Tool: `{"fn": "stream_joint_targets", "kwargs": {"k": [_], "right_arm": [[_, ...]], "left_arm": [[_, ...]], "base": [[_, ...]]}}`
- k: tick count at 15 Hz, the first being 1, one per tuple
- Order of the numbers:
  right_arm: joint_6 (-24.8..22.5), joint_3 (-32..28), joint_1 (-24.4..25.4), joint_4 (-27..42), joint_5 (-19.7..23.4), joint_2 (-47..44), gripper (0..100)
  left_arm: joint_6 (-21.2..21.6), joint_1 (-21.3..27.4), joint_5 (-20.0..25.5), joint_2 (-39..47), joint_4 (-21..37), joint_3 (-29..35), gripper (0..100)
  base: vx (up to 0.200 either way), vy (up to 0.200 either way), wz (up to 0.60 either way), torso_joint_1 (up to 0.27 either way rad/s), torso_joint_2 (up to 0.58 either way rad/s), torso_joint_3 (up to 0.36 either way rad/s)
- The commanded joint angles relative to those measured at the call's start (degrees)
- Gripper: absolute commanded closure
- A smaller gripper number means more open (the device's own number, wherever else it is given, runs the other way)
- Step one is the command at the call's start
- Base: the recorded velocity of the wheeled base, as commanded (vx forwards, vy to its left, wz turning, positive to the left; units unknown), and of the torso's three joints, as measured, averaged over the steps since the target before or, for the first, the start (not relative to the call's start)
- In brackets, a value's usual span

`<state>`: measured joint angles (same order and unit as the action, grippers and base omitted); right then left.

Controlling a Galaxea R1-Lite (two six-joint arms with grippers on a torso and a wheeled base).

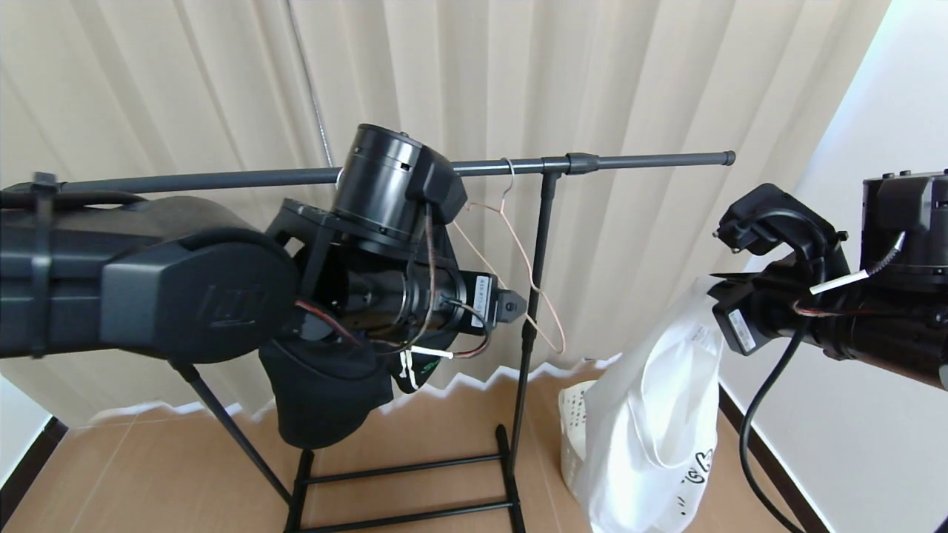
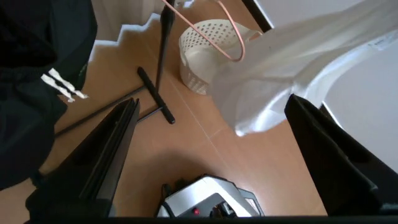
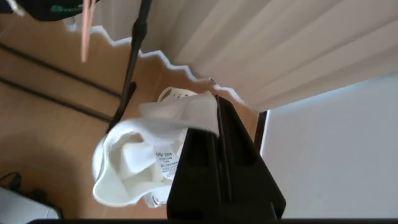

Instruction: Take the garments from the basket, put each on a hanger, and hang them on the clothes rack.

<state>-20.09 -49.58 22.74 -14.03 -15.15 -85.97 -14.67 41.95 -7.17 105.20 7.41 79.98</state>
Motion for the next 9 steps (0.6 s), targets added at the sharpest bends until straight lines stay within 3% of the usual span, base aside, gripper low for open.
{"fn": "stream_joint_targets", "kwargs": {"k": [1, 3, 5, 9], "right_arm": [[0.0, 0.0, -0.4, -3.0, -2.4, -2.5, 100], [0.1, -0.1, -0.3, -4.9, -3.7, -3.8, 100], [0.5, 0.0, -0.3, -9.5, -5.9, -7.2, 100], [0.5, 0.2, -0.4, -10.2, -7.0, -7.5, 100]], "left_arm": [[0.1, 0.1, -3.5, 7.6, 0.7, 6.2, 0], [0.0, 0.0, -5.2, 9.8, 2.0, 9.3, 0], [0.0, 0.1, -6.2, 13.9, 4.6, 17.0, 0], [0.2, 0.7, -9.3, 18.0, 6.7, 23.5, 0]], "base": [[0.0, 0.0, 0.0, 0.0, 0.0, 0.0], [0.0, 0.0, 0.0, 0.0, 0.0, 0.0], [0.0, 0.0, 0.0, 0.0, 0.0, 0.0], [0.0, 0.0, 0.0, 0.0, 0.0, 0.0]]}}
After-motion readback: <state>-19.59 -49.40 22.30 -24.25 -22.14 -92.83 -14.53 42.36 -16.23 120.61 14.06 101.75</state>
